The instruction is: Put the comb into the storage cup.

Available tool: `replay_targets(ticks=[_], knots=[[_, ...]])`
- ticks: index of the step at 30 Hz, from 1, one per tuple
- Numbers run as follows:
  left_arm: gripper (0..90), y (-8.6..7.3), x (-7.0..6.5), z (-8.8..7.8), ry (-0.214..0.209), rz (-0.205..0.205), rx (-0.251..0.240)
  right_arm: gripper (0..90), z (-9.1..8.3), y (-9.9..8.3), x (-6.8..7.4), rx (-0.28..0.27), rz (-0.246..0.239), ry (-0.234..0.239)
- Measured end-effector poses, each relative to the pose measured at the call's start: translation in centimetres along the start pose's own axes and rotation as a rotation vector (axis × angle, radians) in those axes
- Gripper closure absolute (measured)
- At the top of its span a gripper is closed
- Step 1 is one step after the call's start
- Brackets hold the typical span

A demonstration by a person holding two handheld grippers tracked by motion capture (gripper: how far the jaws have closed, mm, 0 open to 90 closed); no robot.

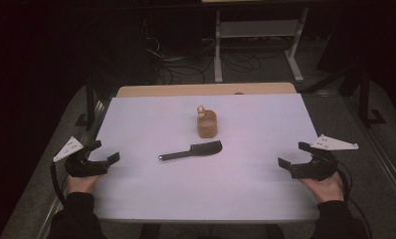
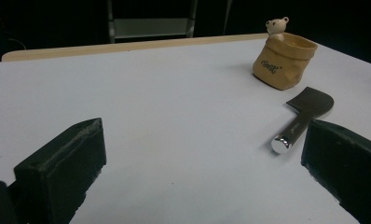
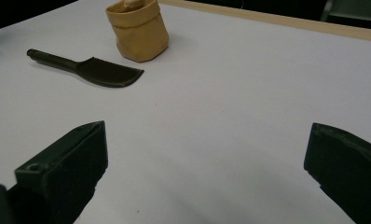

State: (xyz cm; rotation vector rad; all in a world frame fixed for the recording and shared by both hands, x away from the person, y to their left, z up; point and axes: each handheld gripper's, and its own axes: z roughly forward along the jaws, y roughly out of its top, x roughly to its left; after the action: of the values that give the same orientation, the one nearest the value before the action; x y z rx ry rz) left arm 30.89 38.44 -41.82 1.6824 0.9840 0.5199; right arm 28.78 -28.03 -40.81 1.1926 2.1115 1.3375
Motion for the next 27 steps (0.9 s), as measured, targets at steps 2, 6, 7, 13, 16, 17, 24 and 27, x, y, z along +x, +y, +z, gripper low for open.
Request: replay_targets(ticks=[2,6,7,13,16,17,24,27], knots=[[0.0,0.04,-0.06,0.04,-0.001,-0.001,-0.002,0.0,-0.02,-0.01,0.01,-0.001,-0.001,0.000],[0.0,0.04,-0.10,0.12,-0.005,0.002,0.002,0.0,-0.20,-0.08,0.05,-0.004,0.003,0.000],[0.0,0.03,-0.10,0.15,-0.006,0.002,0.002,0.0,-0.27,-0.09,0.08,-0.005,0.003,-0.001],[0.0,0.03,-0.13,0.35,-0.010,0.009,0.012,0.0,-0.56,-0.14,0.14,-0.014,0.004,-0.004],[0.0,0.05,-0.04,0.33,-0.005,0.006,0.010,0.0,-0.66,-0.21,0.11,-0.015,0.006,-0.003],[0.0,0.06,-0.01,0.31,-0.004,0.007,0.010,0.0,-0.71,-0.25,0.13,-0.014,0.010,-0.003],[0.0,0.23,0.17,0.64,0.039,0.019,0.028,0.0,-0.78,-0.33,0.12,-0.017,0.013,-0.005],[0.0,0.40,0.18,0.79,0.035,0.028,0.046,0.0,-0.74,-0.34,0.18,-0.009,0.008,-0.007]])
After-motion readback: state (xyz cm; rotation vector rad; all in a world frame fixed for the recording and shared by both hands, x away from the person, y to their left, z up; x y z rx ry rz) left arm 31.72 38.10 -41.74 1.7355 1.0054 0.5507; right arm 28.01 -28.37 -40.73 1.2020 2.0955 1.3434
